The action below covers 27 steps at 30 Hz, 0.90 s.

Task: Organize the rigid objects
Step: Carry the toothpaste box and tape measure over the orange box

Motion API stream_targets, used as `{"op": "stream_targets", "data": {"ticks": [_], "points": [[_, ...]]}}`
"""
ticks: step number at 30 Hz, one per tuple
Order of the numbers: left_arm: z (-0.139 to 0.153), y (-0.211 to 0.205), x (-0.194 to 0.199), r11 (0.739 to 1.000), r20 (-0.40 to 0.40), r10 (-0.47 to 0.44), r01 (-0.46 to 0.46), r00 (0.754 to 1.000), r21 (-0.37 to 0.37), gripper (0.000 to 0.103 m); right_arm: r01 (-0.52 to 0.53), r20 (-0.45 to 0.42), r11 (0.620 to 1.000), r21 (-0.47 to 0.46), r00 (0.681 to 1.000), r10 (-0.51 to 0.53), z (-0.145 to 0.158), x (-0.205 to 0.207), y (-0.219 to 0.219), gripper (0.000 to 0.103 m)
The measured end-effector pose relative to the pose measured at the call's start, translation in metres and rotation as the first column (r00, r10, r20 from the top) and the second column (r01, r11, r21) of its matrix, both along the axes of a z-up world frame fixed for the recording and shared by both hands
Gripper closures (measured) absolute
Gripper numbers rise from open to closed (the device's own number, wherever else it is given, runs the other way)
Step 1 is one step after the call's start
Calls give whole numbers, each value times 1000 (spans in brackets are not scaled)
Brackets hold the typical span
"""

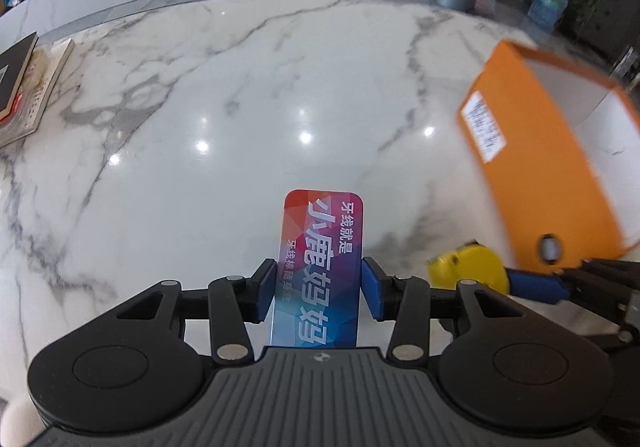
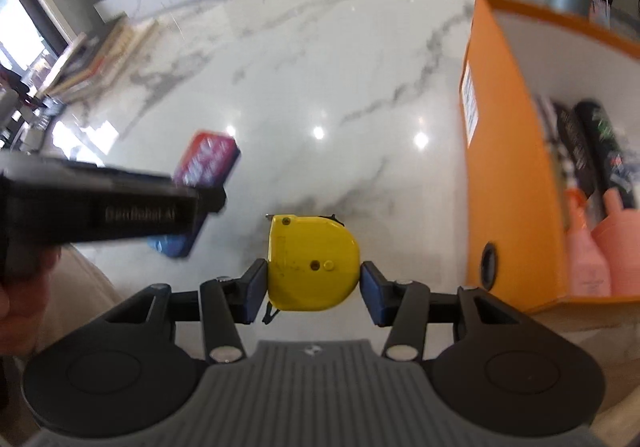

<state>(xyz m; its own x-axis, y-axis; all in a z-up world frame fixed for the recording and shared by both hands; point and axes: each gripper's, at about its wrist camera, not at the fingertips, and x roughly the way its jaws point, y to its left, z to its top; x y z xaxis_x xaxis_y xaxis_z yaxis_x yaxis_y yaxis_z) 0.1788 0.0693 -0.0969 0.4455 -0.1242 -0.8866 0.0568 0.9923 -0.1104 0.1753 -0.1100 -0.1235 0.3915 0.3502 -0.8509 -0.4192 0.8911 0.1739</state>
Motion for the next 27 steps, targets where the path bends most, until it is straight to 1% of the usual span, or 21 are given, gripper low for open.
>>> {"op": "stream_targets", "data": {"ticks": [2, 6, 10, 12, 15, 17, 19, 22, 25, 27], "points": [[16, -3, -7, 1000, 27, 2, -2, 1000, -27, 52, -7, 42, 1000, 14, 999, 6, 12, -6, -5, 52], [52, -16, -17, 999, 106, -17, 22, 994, -44, 52, -14, 130, 998, 61, 991, 6, 41, -19, -26, 52], [85, -41, -19, 994, 163, -52, 67, 985, -85, 52, -21, 200, 996, 88, 980, 3, 67, -26, -53, 52], [96, -57, -16, 990, 169, -72, 91, 983, -107, 52, -14, 213, 996, 93, 977, -7, 77, -24, -71, 52], [110, -89, -7, 978, 171, -121, 147, 978, -151, 52, 17, 198, 992, 125, 979, -41, 90, -14, -108, 52], [118, -115, 1, 967, 174, -167, 196, 970, -164, 52, 42, 189, 991, 129, 980, -66, 98, -5, -134, 52], [123, -144, 11, 959, 180, -207, 236, 962, -158, 52, 66, 182, 990, 121, 979, -88, 105, 6, -160, 52], [119, -183, 31, 945, 171, -253, 281, 952, -170, 52, 114, 154, 989, 97, 980, -128, 110, 28, -197, 52], [102, -212, 50, 930, 125, -278, 299, 952, -212, 52, 151, 123, 987, 62, 980, -158, 106, 53, -228, 52], [88, -228, 63, 926, 93, -288, 302, 953, -226, 52, 166, 94, 986, 29, 981, -168, 98, 69, -243, 52]]}}
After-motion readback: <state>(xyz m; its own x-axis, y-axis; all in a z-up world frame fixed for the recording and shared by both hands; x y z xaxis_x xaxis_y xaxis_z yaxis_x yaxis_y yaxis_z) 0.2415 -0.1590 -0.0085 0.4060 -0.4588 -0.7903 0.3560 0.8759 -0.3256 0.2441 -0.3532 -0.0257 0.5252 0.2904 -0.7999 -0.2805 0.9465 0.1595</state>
